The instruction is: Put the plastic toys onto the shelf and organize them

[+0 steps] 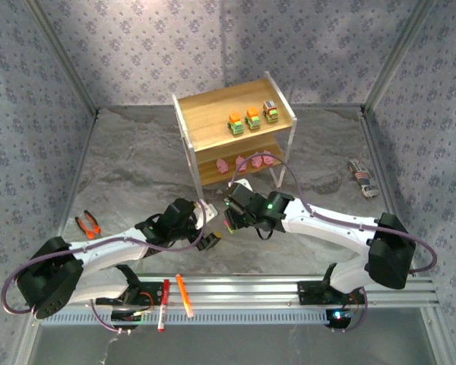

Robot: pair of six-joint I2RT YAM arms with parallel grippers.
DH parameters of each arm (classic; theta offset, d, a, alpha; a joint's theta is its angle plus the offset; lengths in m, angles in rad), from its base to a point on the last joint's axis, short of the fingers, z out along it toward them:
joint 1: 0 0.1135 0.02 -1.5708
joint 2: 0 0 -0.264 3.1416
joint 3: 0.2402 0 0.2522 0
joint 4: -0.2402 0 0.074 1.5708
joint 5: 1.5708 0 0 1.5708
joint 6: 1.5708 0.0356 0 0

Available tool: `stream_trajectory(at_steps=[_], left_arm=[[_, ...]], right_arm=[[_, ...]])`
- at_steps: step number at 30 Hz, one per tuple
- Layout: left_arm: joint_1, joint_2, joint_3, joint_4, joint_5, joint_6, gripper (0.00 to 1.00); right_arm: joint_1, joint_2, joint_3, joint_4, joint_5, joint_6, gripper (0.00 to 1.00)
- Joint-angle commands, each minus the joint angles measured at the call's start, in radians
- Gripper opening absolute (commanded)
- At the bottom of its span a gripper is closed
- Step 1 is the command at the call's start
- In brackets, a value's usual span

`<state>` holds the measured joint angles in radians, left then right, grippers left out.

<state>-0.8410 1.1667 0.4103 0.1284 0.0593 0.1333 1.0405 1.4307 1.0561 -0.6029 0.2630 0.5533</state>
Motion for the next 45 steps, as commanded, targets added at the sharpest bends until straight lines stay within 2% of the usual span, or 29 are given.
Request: stream_trajectory(at_steps=[1, 7, 13, 25, 32, 45], left_arm=[[0.016, 0.000, 0.027, -0.003, -0.010, -0.024, 0.99], [0.041, 0.010, 0.031, 0.010, -0.019, -0.041, 1.00], [0.095, 0.016, 0.042, 0.005, 0.032, -0.067, 0.99], [0.095, 0.023, 0.039, -0.001, 0.107, -0.032, 0.99], [0.095, 0.020, 0.038, -0.010, 0.145, -0.017, 1.00], [0.116, 0.014, 0.038, -0.001, 0.137, -0.042, 1.00]], right_arm=[[-0.004, 0.029, -0.022, 0.058, -0.043, -0.008, 0.61], [-0.008, 0.077, -0.040, 0.132, -0.103, -0.025, 0.58], [-0.013, 0.122, -0.037, 0.153, -0.123, -0.034, 0.57], [-0.028, 0.180, -0.046, 0.165, -0.144, -0.057, 0.49], [-0.028, 0.206, -0.056, 0.183, -0.162, -0.061, 0.48], [-0.050, 0.237, -0.051, 0.203, -0.171, -0.081, 0.48]])
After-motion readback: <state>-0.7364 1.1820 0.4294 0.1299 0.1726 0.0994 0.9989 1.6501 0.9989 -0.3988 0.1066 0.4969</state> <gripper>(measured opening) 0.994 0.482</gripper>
